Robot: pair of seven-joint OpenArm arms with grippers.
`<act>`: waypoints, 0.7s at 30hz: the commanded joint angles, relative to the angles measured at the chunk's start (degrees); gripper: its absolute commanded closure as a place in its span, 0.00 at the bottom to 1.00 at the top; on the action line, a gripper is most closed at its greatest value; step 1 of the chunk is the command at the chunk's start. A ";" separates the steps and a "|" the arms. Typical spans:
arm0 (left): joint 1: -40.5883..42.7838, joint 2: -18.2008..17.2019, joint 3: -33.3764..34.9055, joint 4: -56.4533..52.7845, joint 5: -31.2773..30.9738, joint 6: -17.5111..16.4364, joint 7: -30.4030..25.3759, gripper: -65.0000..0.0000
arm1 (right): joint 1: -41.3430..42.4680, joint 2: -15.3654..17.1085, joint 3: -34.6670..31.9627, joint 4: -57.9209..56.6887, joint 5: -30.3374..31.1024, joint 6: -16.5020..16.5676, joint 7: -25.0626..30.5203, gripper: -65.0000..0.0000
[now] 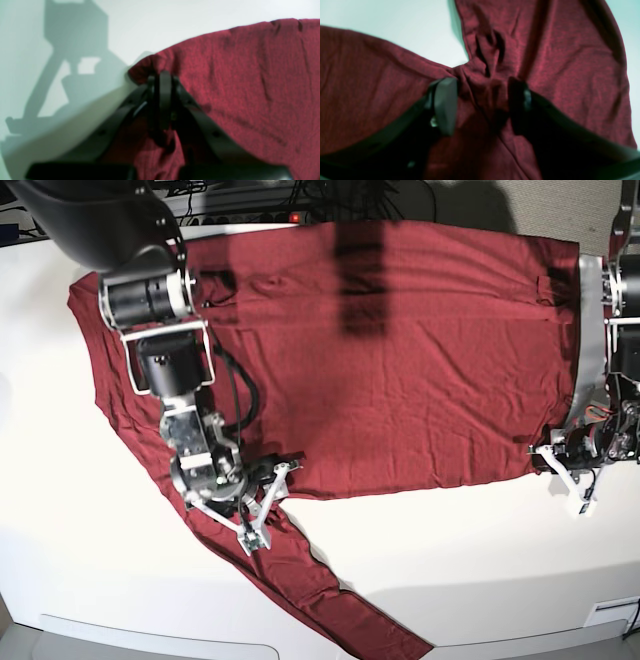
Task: Fold the T-shirt properly
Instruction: 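Fold the shirt side over with both grippers toward the robot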
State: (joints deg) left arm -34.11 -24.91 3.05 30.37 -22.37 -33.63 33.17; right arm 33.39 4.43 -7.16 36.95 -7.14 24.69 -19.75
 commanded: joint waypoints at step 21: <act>-3.28 -0.79 -0.07 0.61 -0.20 5.18 -3.28 1.00 | 4.83 2.19 0.07 2.03 2.67 -2.43 -1.03 1.00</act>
State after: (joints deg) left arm -35.29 -24.77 3.09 30.33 -22.04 -28.49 31.44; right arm 35.75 6.37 -7.20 37.95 -4.38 22.76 -22.04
